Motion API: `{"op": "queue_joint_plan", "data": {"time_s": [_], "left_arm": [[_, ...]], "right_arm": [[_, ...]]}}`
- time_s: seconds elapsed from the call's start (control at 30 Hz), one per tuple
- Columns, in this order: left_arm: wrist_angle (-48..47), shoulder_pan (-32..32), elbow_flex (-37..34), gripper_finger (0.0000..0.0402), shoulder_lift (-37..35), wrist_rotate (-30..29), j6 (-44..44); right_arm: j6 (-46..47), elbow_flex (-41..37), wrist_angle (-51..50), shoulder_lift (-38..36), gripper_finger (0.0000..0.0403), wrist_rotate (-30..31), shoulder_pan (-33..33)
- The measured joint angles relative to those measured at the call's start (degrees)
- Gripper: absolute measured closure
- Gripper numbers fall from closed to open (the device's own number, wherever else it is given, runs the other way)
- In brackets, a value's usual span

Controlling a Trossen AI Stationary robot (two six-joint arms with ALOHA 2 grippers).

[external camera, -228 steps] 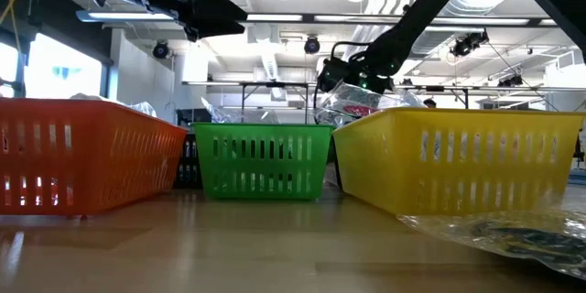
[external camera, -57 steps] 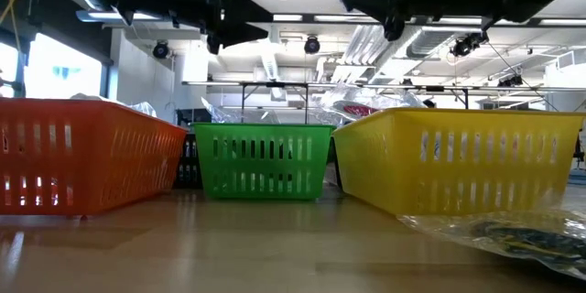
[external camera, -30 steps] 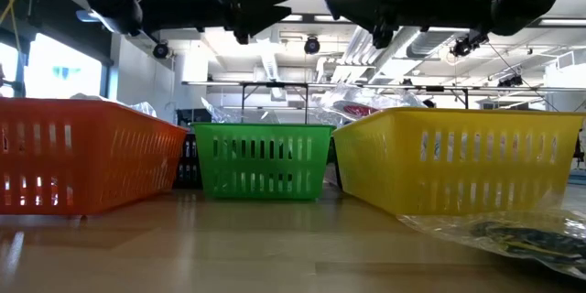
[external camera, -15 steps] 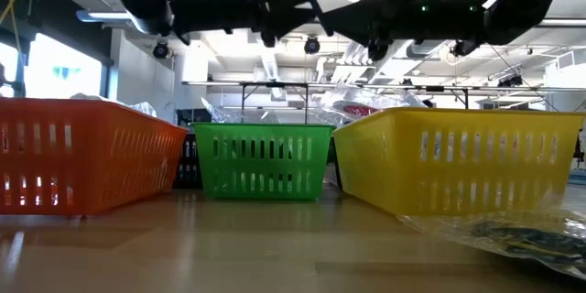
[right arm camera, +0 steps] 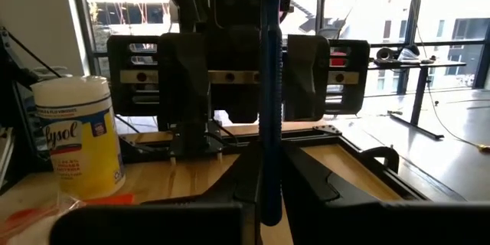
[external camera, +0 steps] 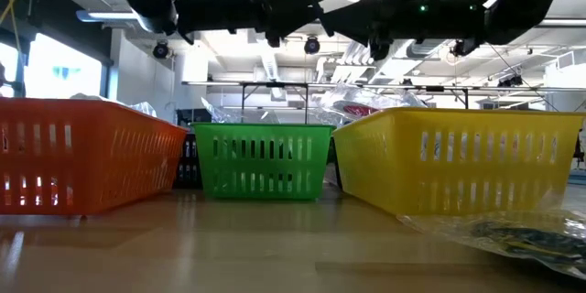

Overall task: Pick & Place Travel size toiletries
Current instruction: Put the blue razor into the left black bin

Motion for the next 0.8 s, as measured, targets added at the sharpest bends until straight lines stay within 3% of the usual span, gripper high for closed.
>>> {"op": "queue_joint_plan", "data": {"time_s": [0.3,0.8], "left_arm": [[0.0,0.0,0.0,0.0282,0.0,-0.1,0.0],[0.0,0.0,0.0,0.0344,0.0,-0.3,0.0]], "right_arm": [[-0.1,0.0,0.0,0.0,0.0378,0.0,0.0],[0.0,0.0,-0.1,0.0,0.0378,-0.3,0.0]]}}
